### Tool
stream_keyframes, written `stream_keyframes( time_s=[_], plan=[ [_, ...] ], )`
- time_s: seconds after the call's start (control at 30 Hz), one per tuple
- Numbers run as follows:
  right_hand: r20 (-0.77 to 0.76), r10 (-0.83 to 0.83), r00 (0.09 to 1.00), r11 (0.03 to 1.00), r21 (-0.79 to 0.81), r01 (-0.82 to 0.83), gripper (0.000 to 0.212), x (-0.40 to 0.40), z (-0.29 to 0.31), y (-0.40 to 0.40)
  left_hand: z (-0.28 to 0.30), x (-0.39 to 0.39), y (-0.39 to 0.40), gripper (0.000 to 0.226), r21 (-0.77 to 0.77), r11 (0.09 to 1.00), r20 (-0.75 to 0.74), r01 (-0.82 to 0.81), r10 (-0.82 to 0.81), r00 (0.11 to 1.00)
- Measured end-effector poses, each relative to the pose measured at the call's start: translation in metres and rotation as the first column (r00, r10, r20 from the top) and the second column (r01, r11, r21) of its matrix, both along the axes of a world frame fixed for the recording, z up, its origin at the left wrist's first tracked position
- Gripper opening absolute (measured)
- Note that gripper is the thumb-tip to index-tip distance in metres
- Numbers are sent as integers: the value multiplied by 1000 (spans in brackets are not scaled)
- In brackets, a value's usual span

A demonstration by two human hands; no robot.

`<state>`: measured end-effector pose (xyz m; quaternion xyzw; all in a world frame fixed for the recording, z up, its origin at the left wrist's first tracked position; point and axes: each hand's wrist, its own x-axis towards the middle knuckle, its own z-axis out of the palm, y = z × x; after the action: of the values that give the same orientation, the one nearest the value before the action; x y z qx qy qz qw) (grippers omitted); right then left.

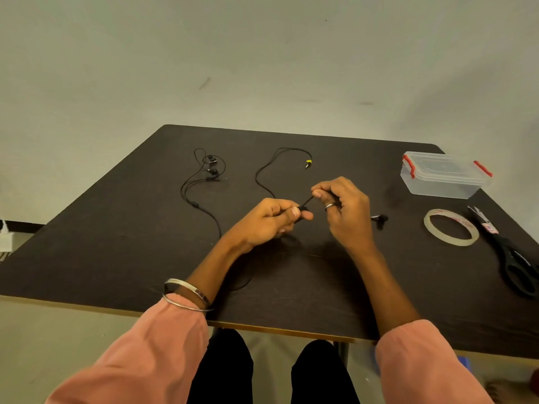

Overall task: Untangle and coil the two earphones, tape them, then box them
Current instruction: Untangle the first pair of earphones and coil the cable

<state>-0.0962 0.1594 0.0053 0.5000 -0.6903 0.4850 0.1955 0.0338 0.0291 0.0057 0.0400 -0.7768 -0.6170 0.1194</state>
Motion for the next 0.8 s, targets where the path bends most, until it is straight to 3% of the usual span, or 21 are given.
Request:
stream_keyframes(
  time_s=[0.17, 0.27, 0.5, 0.57, 0.63, 0.73, 0.8],
  plan=[
    [25, 25, 999, 997, 71, -27, 11, -1, -4, -3, 1, -1, -3, 34, 246, 969, -62, 8, 8, 998],
    [53, 77, 996, 984, 160, -85, 15, 4, -6, -6, 1, -2, -9, 36, 432, 902, -133, 22, 39, 990],
    [140, 114, 984, 862, 478, -168, 53, 19, -10, -10, 4, -2, -19, 37, 678, 735, -222, -11, 220, 950],
    [57, 118, 991, 804, 580, -130, 55, 21, -14, -12, 5, -2, -21, 36, 693, 719, -213, -51, 271, 939],
    [-122, 105, 987, 793, 609, -9, 52, 22, -16, -13, 5, -1, -21, 36, 700, 709, -201, -80, 304, 931],
    [-423, 42, 905, 839, 507, 198, 38, 23, -19, -13, 6, -2, -21, 34, 728, 680, -200, -93, 340, 919],
    [-510, 52, 859, 864, 455, 218, 42, 26, -18, -13, 6, -2, -23, 32, 748, 658, -217, -83, 361, 907]
  ],
)
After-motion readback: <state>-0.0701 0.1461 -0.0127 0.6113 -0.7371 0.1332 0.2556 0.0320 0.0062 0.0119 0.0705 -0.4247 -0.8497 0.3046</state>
